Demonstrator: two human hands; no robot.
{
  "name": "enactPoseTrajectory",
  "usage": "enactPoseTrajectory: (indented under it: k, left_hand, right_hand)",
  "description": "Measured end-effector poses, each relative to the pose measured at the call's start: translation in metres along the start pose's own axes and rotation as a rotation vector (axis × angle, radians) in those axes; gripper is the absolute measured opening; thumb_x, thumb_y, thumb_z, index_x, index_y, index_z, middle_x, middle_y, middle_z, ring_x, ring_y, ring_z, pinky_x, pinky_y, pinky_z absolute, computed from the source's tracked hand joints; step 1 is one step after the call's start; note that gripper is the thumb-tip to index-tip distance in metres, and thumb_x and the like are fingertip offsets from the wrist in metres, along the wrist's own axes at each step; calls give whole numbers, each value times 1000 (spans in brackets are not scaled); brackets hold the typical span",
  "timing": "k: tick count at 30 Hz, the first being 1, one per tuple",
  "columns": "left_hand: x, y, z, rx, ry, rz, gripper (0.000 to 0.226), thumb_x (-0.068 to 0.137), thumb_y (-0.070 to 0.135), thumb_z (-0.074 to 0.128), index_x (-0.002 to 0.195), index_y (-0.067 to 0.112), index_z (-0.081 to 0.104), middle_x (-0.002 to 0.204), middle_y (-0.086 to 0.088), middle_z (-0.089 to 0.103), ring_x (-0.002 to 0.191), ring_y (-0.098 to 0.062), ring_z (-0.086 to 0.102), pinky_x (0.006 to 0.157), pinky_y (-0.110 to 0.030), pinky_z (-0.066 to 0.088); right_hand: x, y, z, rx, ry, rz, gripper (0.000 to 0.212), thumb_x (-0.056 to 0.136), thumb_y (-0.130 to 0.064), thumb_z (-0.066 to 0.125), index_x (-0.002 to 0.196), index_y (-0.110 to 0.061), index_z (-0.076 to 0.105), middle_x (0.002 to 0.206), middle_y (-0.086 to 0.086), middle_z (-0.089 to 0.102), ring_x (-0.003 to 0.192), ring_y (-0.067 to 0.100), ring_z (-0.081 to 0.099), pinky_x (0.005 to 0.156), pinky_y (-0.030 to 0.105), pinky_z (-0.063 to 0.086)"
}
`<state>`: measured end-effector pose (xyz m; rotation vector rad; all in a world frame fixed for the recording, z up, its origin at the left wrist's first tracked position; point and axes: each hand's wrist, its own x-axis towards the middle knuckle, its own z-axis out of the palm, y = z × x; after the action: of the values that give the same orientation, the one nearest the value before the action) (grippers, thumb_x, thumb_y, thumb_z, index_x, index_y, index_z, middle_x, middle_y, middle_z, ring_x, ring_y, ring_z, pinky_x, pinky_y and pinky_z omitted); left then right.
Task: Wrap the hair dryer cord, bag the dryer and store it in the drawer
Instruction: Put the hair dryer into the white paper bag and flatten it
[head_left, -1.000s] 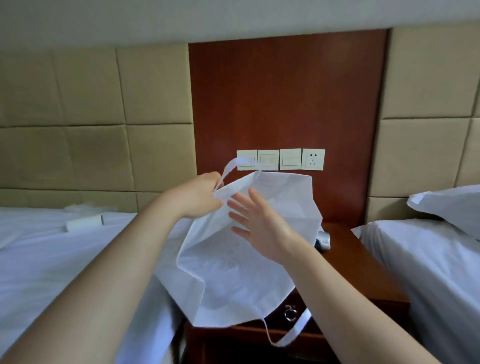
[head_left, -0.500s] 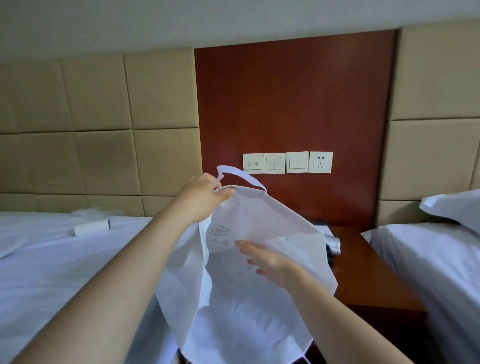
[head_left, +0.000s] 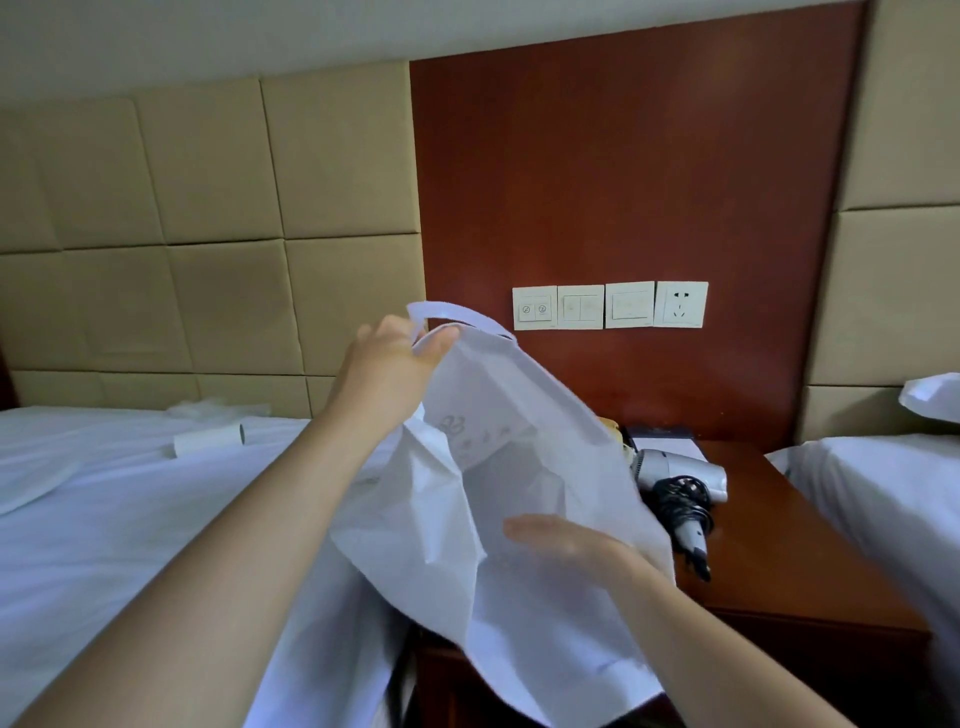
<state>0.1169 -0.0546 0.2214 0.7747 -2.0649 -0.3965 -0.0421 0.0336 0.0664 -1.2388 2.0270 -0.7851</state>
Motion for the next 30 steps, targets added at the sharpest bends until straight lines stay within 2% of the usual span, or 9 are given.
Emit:
enactPoseTrajectory:
  k: [4,6,9,12,14,16,19,23,30]
  left_hand:
    - [3,-3,14,23,-111,51,37,91,43,47,93,11,66,80,-4,52,93,-29,47,62,-32,36]
    - [2,3,19,24,-183,109,34,92,36,49,101,8,67,83,-5,54,83,-23,48,60,-25,36]
    - [-2,16,28,66,-347,187,28,92,27,52,90,4,68,60,-1,46,55,-13,42,45,-18,28]
    - [-2,31,42,99,-512,248,30,90,30,56,65,18,67,56,-1,44,52,-13,37,48,-26,28]
    - [-2,38,54,73,-575,288,47,88,32,59,43,24,49,54,-5,42,52,-18,38,48,-27,22]
    - [-2,43,64,76,-573,337,46,86,39,61,48,19,42,55,-1,32,54,-18,35,50,-29,20]
    - [0,42,79,46,-557,329,51,73,60,53,70,10,59,57,4,30,53,-13,28,54,-30,24]
    - [5,32,96,17,-555,244,50,79,54,54,37,30,43,38,8,21,39,-9,24,53,-32,19]
    - [13,8,100,98,-517,161,45,92,42,47,61,11,36,59,0,22,57,-18,23,55,-30,17]
  right_hand:
    - [-14,-7,-22,21,55,-67,44,95,-35,49,138,-28,44,149,-6,32,134,14,35,102,25,32]
    - [-31,-8,-36,-19,108,-140,40,95,-32,50,134,-26,48,143,-8,42,129,11,39,95,20,33]
    - [-61,-4,-56,-51,134,-216,35,95,-28,51,130,-24,53,133,-10,51,121,5,45,95,17,32]
    - [-88,3,-77,-102,171,-252,30,95,-26,51,124,-24,58,121,-11,58,114,7,52,94,18,37]
    - [-103,10,-89,-67,209,-255,26,96,-22,49,118,-20,61,109,-4,65,104,12,62,86,18,44]
    - [-112,22,-100,-2,227,-240,21,97,-20,45,110,-20,62,97,-3,69,92,12,67,83,23,49]
    - [-118,43,-112,65,291,-215,22,97,-19,44,93,-22,65,83,-6,71,77,8,69,72,21,51]
    - [-109,72,-125,176,466,-141,32,96,-14,43,74,-15,66,60,-3,68,57,9,65,55,18,49]
    - [-47,119,-135,268,783,139,24,91,-25,53,76,-10,61,72,8,60,67,22,56,62,30,47]
